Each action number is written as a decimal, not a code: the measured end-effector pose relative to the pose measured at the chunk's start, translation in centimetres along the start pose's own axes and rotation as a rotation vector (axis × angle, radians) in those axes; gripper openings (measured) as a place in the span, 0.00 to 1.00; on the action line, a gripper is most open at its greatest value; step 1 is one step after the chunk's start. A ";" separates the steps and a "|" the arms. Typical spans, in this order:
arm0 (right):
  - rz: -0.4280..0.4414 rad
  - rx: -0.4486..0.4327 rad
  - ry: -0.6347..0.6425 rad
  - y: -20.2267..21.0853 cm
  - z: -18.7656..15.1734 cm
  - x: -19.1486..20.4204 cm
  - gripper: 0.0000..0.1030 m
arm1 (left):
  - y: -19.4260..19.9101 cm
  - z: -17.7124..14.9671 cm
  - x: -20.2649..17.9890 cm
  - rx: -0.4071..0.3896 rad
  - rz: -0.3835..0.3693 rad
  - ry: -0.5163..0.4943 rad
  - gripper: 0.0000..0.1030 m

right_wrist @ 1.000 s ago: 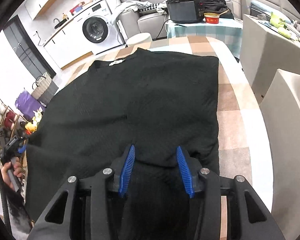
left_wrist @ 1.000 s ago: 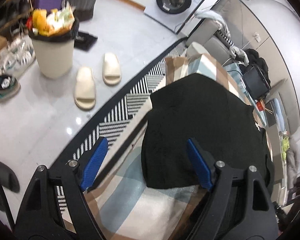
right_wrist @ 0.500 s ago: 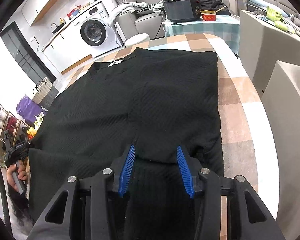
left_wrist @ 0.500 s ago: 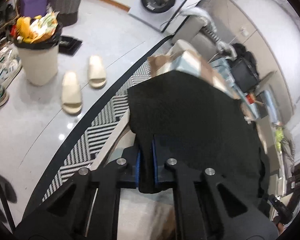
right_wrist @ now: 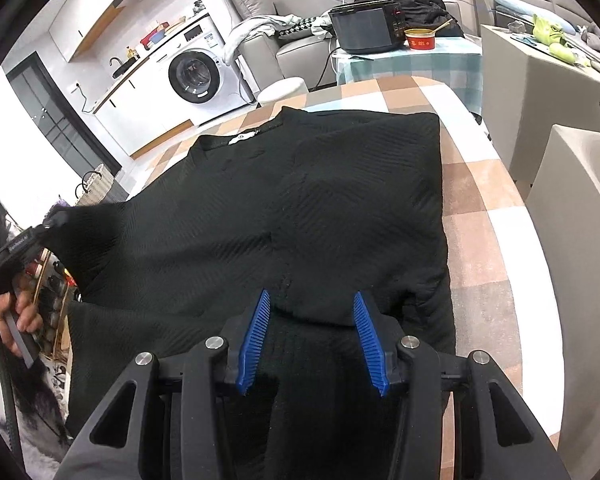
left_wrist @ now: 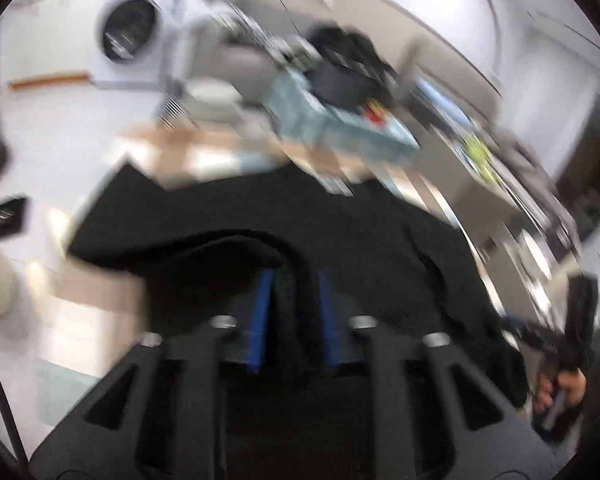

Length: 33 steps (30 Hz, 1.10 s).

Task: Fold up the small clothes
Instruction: 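Grasp the opposite side edge and sleeve with the left tool, then fold the held side over toward the middle, open the left tool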

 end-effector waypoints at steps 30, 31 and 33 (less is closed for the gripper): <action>-0.034 -0.025 -0.028 -0.1 1.6 -1.6 0.46 | -5.5 2.5 2.3 -0.010 0.023 -0.025 0.63; -0.050 -0.024 -0.027 -0.1 1.6 -2.0 0.46 | -4.8 2.1 3.1 -0.014 0.060 -0.016 0.63; -0.072 -0.021 -0.032 -0.2 1.7 -3.0 0.46 | -3.2 1.2 5.2 -0.017 0.142 0.001 0.63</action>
Point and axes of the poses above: each gripper's, at about its wrist camera, not at the fingertips, and y roughly against the way its jaws point, x to its left, z to its top, the point moved 7 cm from there along -y, roughly the way its jaws point, and after that the axes turned 3 degrees about -y, right-handed, at the moved point
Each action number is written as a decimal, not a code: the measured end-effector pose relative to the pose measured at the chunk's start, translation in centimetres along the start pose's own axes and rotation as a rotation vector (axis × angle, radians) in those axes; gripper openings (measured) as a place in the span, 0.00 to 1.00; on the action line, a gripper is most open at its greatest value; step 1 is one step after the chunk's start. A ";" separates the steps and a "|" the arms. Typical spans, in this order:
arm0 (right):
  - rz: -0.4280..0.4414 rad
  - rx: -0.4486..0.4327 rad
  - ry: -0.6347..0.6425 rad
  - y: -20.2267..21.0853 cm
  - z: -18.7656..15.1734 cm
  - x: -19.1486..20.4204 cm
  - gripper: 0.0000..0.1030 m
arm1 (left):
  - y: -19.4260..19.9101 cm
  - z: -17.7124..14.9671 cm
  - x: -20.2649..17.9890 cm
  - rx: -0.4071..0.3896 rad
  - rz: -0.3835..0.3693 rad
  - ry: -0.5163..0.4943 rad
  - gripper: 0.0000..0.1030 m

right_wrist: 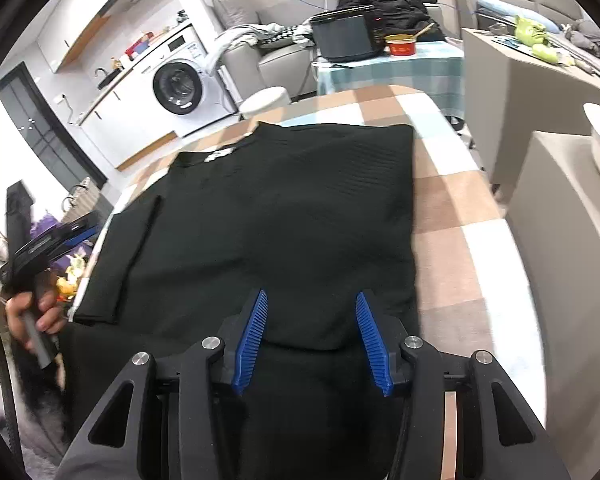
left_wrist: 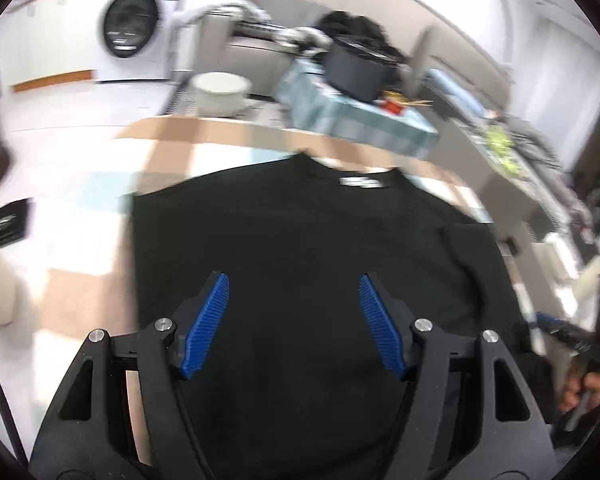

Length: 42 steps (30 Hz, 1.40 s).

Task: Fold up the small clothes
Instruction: 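Fold the held side over toward the middle, open the left tool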

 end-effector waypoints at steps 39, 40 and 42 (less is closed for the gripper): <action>-0.085 -0.002 -0.024 3.8 -2.4 -2.1 0.59 | 6.7 -6.0 4.3 -0.032 0.159 0.024 0.62; -0.089 -0.012 -0.034 5.3 -3.7 -2.0 0.59 | 7.8 -6.4 4.2 -0.046 0.158 0.026 0.67; -0.097 -0.005 -0.041 7.2 -5.8 -1.6 0.59 | 9.5 -7.6 3.8 -0.053 0.170 0.022 0.72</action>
Point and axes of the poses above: each gripper's, at about its wrist camera, not at the fingertips, and y roughly against the way its jaws point, x to its left, z to its top, the point moved 7 cm from there along -y, roughly the way its jaws point, and after that the axes turned 3 degrees about -y, right-handed, at the moved point
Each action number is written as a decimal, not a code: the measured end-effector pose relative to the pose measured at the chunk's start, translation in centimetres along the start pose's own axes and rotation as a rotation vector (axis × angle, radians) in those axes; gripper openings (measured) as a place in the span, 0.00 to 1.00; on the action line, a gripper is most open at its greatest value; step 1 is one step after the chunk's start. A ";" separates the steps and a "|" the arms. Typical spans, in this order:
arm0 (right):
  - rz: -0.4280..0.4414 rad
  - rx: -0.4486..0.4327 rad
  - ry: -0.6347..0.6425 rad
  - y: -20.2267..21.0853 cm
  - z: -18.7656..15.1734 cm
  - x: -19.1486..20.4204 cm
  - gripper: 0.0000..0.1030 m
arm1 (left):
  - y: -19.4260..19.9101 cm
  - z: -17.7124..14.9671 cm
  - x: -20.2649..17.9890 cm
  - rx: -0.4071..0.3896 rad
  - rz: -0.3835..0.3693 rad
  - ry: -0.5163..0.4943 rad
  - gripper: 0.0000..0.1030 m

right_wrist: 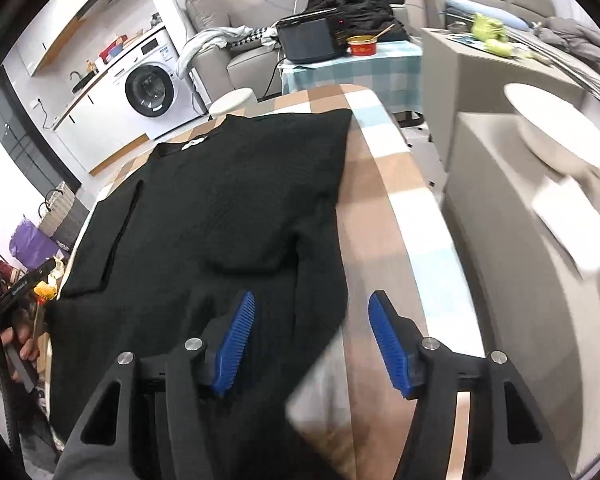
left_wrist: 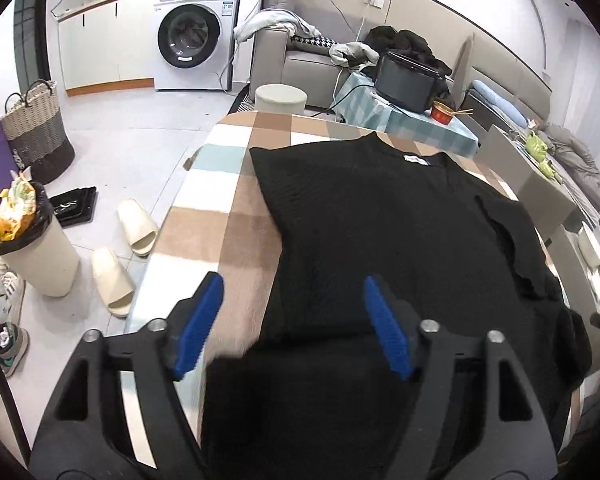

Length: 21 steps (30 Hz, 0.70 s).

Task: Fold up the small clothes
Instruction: 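Fold the held side over toward the middle, open the left tool, then move the right tool to the hem beside the white label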

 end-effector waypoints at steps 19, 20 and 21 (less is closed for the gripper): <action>0.016 0.143 0.039 2.9 -13.0 4.6 0.60 | 7.5 -5.9 -4.0 -0.021 -0.039 -0.137 0.84; 0.025 0.158 0.034 2.3 -13.4 5.1 0.60 | 7.5 -6.0 -4.0 -0.021 -0.046 -0.141 0.84; 0.024 0.172 0.035 1.6 -13.5 5.3 0.60 | 7.5 -6.0 -4.1 -0.022 -0.051 -0.144 0.84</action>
Point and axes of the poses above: each gripper's, at about its wrist camera, not at the fingertips, and y roughly against the way its jaws point, x to its left, z to its top, the point moved 7 cm from there along -y, roughly the way its jaws point, and after that the axes turned 3 degrees about -y, right-handed, at the moved point
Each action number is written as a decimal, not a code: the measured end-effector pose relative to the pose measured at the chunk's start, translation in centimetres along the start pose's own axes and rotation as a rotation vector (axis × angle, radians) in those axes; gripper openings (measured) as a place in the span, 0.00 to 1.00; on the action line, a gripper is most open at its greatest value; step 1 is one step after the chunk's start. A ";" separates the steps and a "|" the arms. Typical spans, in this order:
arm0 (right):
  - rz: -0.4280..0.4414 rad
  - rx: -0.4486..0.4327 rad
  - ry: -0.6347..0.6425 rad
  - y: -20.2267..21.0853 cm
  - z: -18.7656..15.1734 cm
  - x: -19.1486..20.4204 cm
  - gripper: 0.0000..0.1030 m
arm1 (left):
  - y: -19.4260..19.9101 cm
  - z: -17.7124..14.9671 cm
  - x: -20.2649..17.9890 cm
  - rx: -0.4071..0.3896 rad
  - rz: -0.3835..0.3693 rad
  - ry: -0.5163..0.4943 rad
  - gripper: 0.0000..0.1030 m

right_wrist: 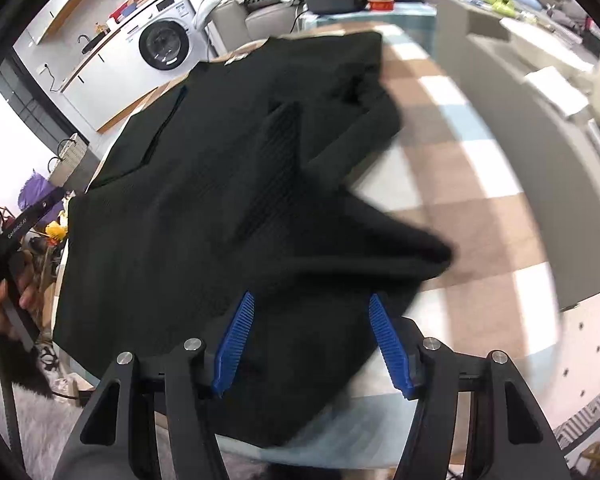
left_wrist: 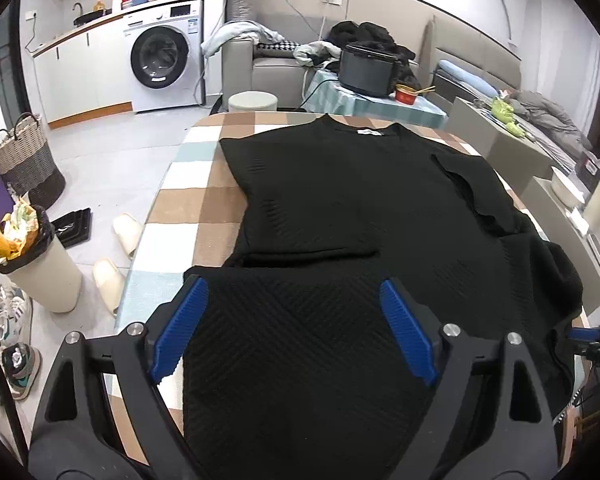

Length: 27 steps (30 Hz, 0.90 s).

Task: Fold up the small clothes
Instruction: 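Move the right tool to the hem beside the white label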

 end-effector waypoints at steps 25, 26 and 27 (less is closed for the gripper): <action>-0.280 -0.114 -0.361 6.5 -6.5 -12.3 0.16 | -1.7 -0.9 2.6 0.050 0.025 0.019 0.84; -0.284 -0.126 -0.341 7.0 -6.0 -12.2 0.19 | -1.6 -1.0 2.7 0.053 0.032 0.021 0.84; -0.279 -0.144 -0.325 7.3 -5.3 -12.0 0.25 | -1.6 -1.2 2.9 0.059 0.041 0.027 0.84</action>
Point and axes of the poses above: each gripper's, at about its wrist camera, not at the fingertips, and y roughly against the way its jaws point, x to its left, z to its top, the point moved 7 cm from there along -y, roughly the way its jaws point, and after that the axes turned 3 degrees about -y, right-handed, at the moved point
